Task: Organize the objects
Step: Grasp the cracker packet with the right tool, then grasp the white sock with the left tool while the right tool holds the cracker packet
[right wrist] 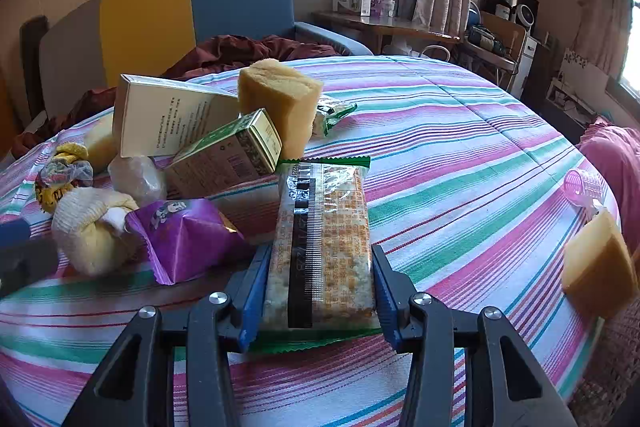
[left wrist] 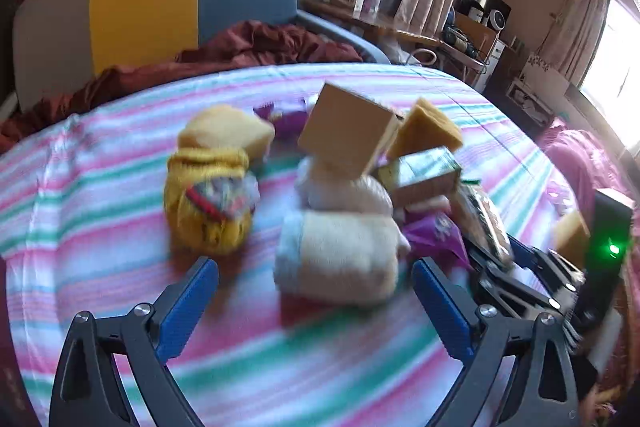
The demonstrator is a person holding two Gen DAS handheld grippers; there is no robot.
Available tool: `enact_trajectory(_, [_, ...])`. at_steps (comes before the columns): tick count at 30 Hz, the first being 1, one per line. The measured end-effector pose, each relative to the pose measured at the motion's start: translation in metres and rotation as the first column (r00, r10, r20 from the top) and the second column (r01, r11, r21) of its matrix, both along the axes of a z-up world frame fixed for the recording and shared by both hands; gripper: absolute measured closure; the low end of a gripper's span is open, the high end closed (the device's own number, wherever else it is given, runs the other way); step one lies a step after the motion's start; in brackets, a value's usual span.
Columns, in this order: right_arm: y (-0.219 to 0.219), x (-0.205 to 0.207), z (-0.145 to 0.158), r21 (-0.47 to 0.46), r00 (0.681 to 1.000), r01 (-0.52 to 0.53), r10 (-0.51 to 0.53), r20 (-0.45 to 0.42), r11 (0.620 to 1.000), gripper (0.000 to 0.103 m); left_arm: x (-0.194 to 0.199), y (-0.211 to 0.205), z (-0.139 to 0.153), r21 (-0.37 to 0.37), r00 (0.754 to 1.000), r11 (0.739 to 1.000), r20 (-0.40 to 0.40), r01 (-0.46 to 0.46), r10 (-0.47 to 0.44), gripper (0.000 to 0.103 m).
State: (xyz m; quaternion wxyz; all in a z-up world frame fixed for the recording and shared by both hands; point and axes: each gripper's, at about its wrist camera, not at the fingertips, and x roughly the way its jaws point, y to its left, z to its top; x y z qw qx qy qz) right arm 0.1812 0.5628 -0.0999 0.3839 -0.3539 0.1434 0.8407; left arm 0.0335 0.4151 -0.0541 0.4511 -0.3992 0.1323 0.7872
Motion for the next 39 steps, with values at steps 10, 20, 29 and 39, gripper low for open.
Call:
enact_trajectory(10, [0.000,0.001,-0.001,0.004,1.000,0.001,-0.001,-0.005,1.000,0.055,0.013,0.025,-0.015,-0.074,0.991,0.993,-0.087,0.093,-0.099,0.031])
enact_trajectory(20, [-0.002,-0.001,-0.001,0.024,1.000,0.007,-0.007,0.015,1.000,0.055,0.020,-0.006,-0.017,-0.009,0.995,0.996,-0.043,0.091,-0.092,0.035])
enact_trajectory(29, [-0.003,-0.001,0.000,0.046,0.999,0.025,-0.026,0.024,0.999,0.055,0.024,-0.071,-0.015,0.107,0.998,0.994,0.064,0.013,-0.020,0.035])
enact_trajectory(39, [-0.007,0.009,0.007,0.082,0.998,0.070,-0.070,-0.008,0.994,0.056,0.042,-0.139,0.017,0.194,1.000,0.981,0.026,-0.021,0.016,0.035])
